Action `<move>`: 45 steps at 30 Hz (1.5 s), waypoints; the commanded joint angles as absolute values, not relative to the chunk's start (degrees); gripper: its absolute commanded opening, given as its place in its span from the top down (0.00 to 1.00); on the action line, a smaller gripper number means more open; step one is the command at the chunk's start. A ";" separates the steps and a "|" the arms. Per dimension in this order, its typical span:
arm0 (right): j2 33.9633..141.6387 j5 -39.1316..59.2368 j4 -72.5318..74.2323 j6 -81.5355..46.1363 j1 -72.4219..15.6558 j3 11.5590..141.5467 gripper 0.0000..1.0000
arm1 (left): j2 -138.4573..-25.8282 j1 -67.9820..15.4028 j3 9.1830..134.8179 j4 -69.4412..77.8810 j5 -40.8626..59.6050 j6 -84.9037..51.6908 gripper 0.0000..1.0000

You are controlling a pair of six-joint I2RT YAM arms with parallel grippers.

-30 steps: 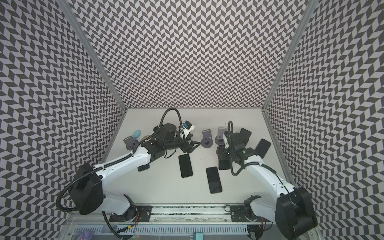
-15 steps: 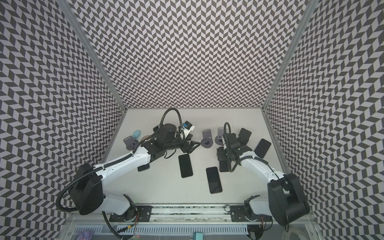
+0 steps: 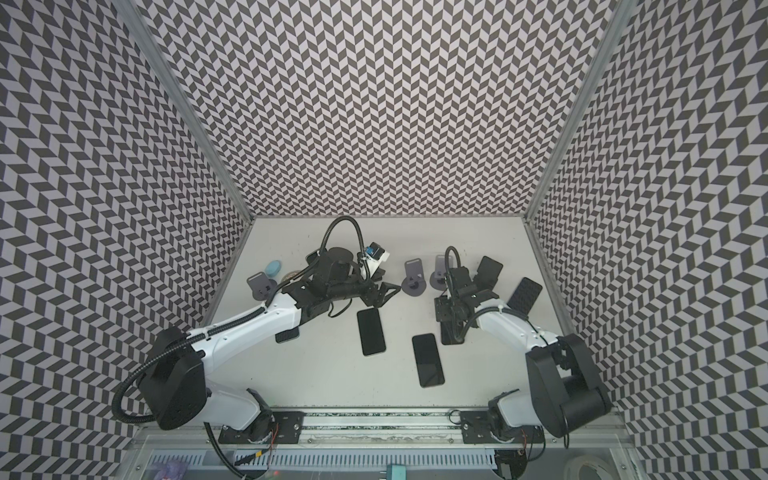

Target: Remove the phone from the phone stand

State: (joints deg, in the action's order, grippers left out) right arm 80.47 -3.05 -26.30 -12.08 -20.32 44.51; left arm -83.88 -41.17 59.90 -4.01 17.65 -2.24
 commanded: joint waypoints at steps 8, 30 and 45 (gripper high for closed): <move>82.43 -4.65 -19.66 -12.72 -19.97 42.95 0.35 | -81.99 -41.34 60.73 -4.43 17.80 -1.22 0.21; 85.20 -7.02 -15.68 -12.91 -19.67 40.99 0.27 | -82.08 -41.31 60.87 -4.65 17.76 -1.18 0.21; 88.67 -5.97 -16.44 -13.75 -19.51 42.41 0.24 | -82.68 -41.22 61.11 -4.96 17.75 -1.45 0.21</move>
